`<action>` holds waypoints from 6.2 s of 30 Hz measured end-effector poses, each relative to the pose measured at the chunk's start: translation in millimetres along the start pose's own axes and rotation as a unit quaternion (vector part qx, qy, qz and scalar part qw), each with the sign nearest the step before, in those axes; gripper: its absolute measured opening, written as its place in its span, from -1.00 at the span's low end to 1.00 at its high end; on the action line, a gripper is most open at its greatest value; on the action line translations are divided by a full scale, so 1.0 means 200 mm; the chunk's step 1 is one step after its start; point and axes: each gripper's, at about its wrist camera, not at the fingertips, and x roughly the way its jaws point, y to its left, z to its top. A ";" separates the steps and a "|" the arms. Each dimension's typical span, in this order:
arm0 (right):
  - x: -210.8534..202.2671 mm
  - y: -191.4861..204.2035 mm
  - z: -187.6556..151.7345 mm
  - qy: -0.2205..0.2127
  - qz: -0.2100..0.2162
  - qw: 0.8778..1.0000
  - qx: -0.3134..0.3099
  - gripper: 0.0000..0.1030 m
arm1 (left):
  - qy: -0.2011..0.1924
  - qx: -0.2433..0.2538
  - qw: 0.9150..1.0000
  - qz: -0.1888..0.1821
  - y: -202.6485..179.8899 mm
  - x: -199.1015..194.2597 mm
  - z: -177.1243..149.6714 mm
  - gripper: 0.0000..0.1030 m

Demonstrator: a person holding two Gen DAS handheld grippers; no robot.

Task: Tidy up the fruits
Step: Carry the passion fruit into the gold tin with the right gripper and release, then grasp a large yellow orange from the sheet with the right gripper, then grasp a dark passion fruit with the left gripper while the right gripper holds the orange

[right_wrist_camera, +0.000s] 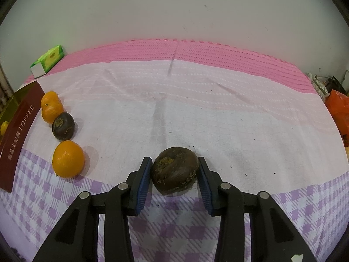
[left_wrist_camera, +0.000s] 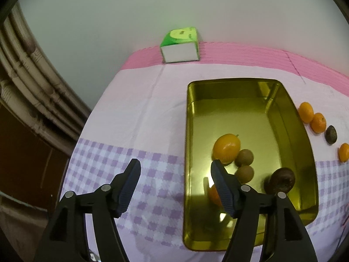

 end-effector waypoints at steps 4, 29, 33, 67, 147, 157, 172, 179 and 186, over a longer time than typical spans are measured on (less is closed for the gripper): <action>-0.03 0.01 0.03 -0.002 -0.005 1.000 0.005 -0.26 | 0.001 -0.013 1.000 0.002 0.04 0.00 -0.01 0.32; -0.38 1.15 0.21 -0.048 0.199 0.965 -0.163 -0.26 | -0.010 -0.101 0.995 0.019 0.29 -0.11 -0.09 0.49; -0.35 1.31 0.17 -0.035 0.213 0.957 -0.192 -0.26 | -0.005 -0.131 0.991 0.017 0.36 -0.11 -0.11 0.49; -0.11 1.64 0.10 0.025 0.206 0.949 -0.239 -0.25 | 0.011 -0.142 0.990 0.012 0.39 -0.06 -0.12 0.50; -0.05 0.48 -0.04 0.001 0.089 0.993 -0.073 -0.30 | -0.004 -0.008 0.999 -0.051 -0.12 -0.14 -0.04 0.50; -0.01 0.21 0.01 -0.010 0.056 0.998 -0.032 -0.30 | -0.014 0.073 0.989 -0.130 -0.67 -0.25 0.11 0.50; 0.02 -0.15 0.01 -0.025 0.019 0.999 0.010 -0.30 | 0.026 0.108 0.972 -0.206 -1.21 -0.11 0.17 0.47; 0.02 -0.17 0.00 -0.025 0.025 0.999 0.016 -0.28 | 0.053 0.109 0.969 -0.217 -1.32 -0.03 0.20 0.23; 0.02 -0.20 0.00 -0.027 0.038 0.999 0.025 -0.28 | 0.079 0.105 0.966 -0.223 -1.41 0.06 0.21 -0.02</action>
